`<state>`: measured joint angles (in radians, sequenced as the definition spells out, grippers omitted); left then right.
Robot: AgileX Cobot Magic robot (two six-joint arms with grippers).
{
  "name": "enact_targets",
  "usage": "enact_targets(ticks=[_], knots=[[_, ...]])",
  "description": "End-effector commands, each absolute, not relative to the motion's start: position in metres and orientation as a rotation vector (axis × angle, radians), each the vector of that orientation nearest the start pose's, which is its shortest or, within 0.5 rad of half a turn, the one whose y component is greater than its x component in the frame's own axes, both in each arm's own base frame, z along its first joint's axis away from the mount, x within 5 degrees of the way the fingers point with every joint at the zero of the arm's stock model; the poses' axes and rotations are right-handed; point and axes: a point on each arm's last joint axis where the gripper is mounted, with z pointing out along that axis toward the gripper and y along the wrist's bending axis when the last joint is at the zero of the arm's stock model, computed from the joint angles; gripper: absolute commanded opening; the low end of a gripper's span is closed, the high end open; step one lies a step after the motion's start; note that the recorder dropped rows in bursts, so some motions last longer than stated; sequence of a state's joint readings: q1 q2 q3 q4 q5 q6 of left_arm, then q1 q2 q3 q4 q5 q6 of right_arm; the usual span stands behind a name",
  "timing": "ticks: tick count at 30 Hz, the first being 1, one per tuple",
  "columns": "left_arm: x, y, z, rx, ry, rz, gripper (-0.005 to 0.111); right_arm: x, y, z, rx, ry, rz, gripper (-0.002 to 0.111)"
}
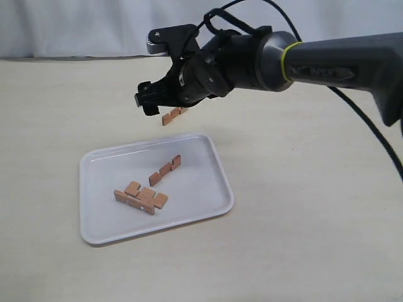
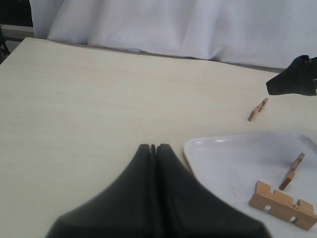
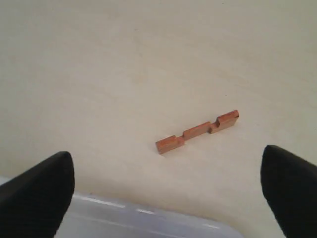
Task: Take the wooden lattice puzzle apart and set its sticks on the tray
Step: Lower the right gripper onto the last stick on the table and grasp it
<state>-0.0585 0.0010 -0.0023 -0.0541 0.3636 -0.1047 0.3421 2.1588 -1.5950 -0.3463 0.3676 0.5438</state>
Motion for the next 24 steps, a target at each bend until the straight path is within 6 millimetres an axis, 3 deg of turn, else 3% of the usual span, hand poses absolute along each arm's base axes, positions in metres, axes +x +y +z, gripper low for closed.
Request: enact_targets(ticks=[1, 9, 16, 19, 24], knots=[[0.053, -0.005, 0.181, -0.081, 1.839, -0.176, 0.000, 0.475, 0.145, 0.156, 0.049, 2.368, 0.108, 0.095], [0.053, -0.005, 0.181, -0.081, 1.839, -0.176, 0.000, 0.493, 0.153, 0.137, 0.086, 2.408, 0.045, 0.087], [0.053, -0.005, 0.181, -0.081, 1.839, -0.176, 0.000, 0.496, 0.161, 0.120, 0.155, 2.423, 0.078, 0.085], [0.053, -0.005, 0.181, -0.081, 1.839, -0.176, 0.000, 0.496, 0.162, 0.120, 0.172, 2.416, 0.092, 0.069], [0.053, -0.005, 0.181, -0.081, 1.839, -0.176, 0.000, 0.497, 0.162, 0.116, 0.224, 2.415, 0.117, 0.053]])
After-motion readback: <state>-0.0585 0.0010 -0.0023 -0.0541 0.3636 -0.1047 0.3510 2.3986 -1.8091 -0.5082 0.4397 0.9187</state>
